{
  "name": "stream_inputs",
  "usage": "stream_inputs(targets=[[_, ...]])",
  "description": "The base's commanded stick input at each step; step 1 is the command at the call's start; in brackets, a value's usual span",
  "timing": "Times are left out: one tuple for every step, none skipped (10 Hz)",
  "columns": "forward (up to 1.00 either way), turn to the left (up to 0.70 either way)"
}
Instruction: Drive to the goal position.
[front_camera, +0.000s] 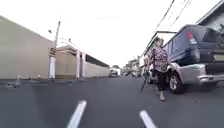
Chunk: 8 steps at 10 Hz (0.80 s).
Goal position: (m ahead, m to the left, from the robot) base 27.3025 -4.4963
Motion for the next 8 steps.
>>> stream_inputs(targets=[[1.0,0.29],[1.0,0.4],[1.0,0.4],[1.0,0.4],[1.0,0.4],[1.0,0.4],[1.0,0.39],[1.0,0.17]])
